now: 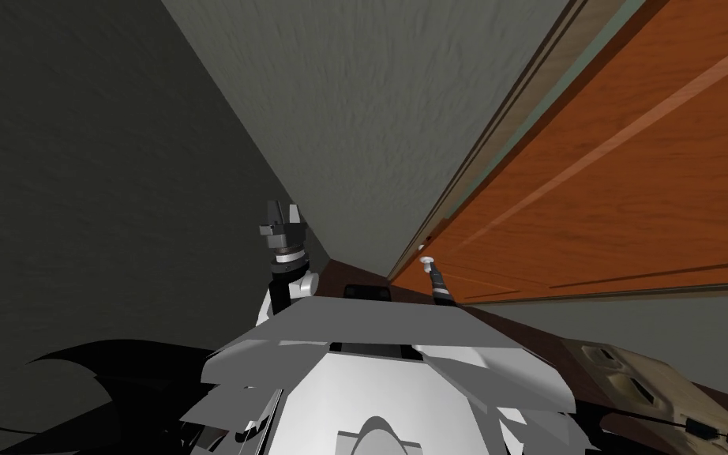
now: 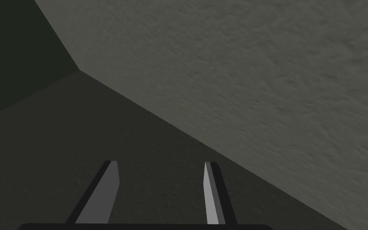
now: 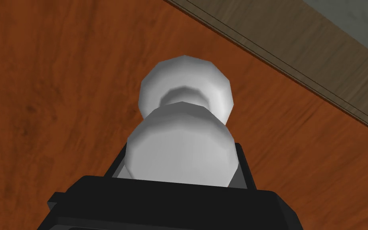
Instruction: Pull the door open
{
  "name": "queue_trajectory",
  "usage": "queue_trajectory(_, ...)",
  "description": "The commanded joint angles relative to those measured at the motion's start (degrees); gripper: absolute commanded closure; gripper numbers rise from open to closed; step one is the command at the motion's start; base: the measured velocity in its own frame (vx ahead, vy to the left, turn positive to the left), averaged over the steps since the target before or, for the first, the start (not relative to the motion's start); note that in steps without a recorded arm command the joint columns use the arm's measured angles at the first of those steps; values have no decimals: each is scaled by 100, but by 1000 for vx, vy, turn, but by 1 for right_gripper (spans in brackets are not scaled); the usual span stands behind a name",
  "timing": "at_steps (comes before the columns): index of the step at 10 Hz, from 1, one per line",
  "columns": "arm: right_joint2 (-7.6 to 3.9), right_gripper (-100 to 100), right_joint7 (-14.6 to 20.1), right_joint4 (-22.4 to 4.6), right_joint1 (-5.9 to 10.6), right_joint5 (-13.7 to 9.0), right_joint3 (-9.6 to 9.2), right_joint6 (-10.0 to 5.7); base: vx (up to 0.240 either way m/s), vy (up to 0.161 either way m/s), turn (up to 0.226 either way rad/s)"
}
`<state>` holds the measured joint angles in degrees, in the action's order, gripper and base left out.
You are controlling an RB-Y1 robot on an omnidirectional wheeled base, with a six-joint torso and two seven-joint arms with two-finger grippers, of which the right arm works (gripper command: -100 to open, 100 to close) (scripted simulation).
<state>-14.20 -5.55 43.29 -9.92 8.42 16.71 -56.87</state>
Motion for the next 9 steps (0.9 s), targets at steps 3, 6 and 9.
queue_trajectory(3,8,100,538,-56,76,-128,26,68,-69,-24,90)
queue_trajectory(6,25,100,997,-97,153,-239,36,127,-54,-16,66)
queue_trajectory(9,43,100,1394,-139,232,-353,46,187,-61,-25,88)
